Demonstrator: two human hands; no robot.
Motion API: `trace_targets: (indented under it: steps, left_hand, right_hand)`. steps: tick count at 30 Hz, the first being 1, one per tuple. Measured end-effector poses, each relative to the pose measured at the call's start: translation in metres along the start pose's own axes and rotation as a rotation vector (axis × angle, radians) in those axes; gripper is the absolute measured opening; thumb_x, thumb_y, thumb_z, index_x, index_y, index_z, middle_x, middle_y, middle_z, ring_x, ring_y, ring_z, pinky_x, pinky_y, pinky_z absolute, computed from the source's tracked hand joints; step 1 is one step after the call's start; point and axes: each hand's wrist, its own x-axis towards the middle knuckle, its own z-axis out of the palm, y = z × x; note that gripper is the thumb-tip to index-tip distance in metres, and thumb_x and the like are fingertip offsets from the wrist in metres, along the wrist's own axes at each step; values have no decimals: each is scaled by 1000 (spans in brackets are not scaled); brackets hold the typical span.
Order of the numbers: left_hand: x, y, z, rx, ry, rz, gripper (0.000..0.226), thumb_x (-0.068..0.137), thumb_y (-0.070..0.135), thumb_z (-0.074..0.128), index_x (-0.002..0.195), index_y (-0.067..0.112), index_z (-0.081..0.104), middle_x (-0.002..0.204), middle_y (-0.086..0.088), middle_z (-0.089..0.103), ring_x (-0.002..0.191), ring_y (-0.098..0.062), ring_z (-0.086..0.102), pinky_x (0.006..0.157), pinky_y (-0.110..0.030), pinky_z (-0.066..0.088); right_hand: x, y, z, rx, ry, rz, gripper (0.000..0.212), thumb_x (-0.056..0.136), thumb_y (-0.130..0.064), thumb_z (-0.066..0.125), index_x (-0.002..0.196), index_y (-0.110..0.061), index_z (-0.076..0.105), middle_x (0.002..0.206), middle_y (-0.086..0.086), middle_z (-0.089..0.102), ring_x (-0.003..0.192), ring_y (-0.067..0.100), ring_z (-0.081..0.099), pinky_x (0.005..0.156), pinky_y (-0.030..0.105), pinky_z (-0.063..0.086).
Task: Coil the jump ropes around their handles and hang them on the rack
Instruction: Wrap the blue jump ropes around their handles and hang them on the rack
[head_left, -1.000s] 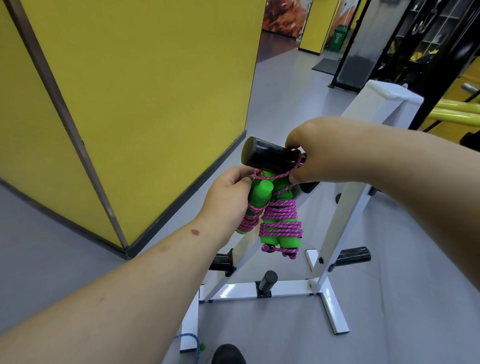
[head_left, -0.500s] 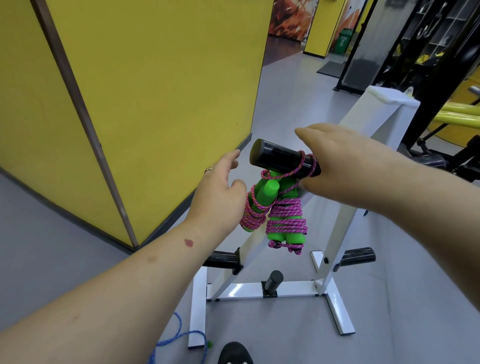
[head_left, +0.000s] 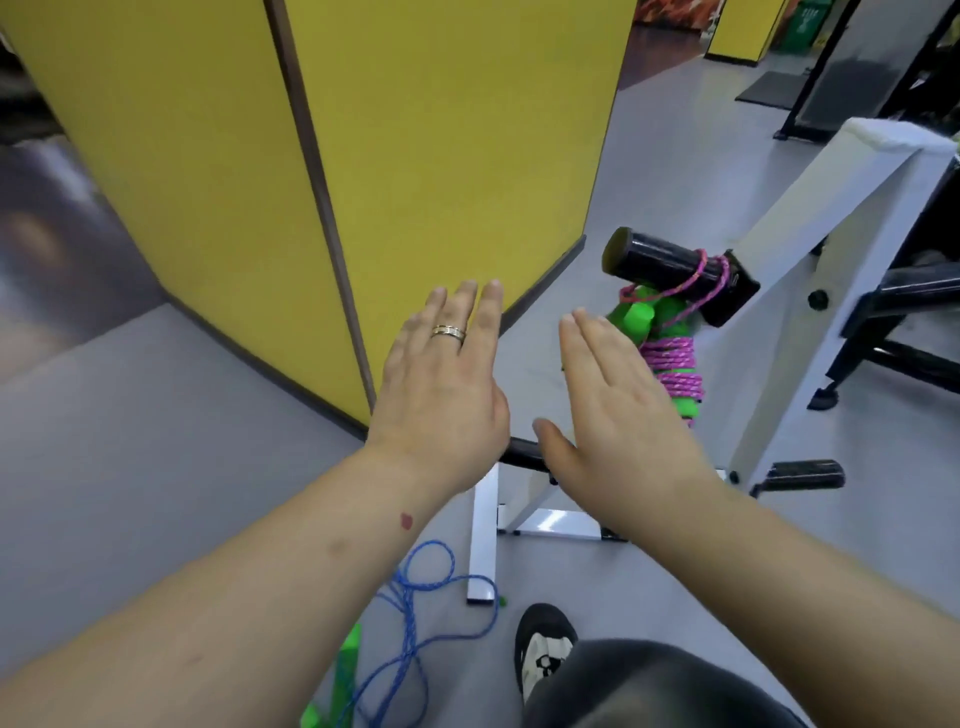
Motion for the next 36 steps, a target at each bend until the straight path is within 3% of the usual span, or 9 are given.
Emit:
trace_targets:
  steps: [4, 11, 17, 23, 36]
  left_hand:
    - [-48, -43, -6, 61, -46, -118, 82, 91, 19, 50, 163, 15, 11, 169, -7, 19, 157, -31, 12, 126, -49, 19]
    - [-145, -127, 10, 130, -204, -379, 85, 90, 17, 48, 163, 17, 6, 170, -6, 13, 157, -31, 9, 125, -47, 14]
    - [-214, -183, 42, 178, -357, -554, 86, 89, 21, 50, 162, 15, 6, 169, -7, 15, 155, -33, 13, 124, -47, 18]
    - [-283, -227, 84, 173, -562, -692, 85, 90, 22, 48, 163, 18, 3, 170, -6, 10, 156, -32, 8, 125, -47, 14]
    - [-324, -270, 173, 109, -847, -673, 85, 94, 29, 45, 162, 27, -6, 172, -4, -2, 158, -31, -1, 126, -47, 7]
  right_hand:
    - [3, -46, 22, 40, -147, -89, 83, 92, -34, 57, 155, 3, 18, 163, 22, 20, 152, 33, 18, 125, 45, 17]
    - [2, -129, 99, 142, -428, -149, 82, 99, -33, 49, 158, -6, -1, 168, 12, 1, 155, 25, 2, 123, 33, 4]
    - [-23, -166, 183, 132, -589, -144, 80, 92, -23, 51, 156, -5, 7, 165, 14, 13, 151, 28, 16, 123, 39, 19]
    - [-51, -188, 252, 22, -760, -228, 83, 92, -18, 49, 159, -9, 1, 167, 12, 7, 153, 27, 12, 124, 40, 18]
    - [-90, -222, 384, -85, -1132, -354, 104, 85, -26, 70, 160, -19, -2, 168, 13, -4, 154, 32, 5, 123, 45, 17]
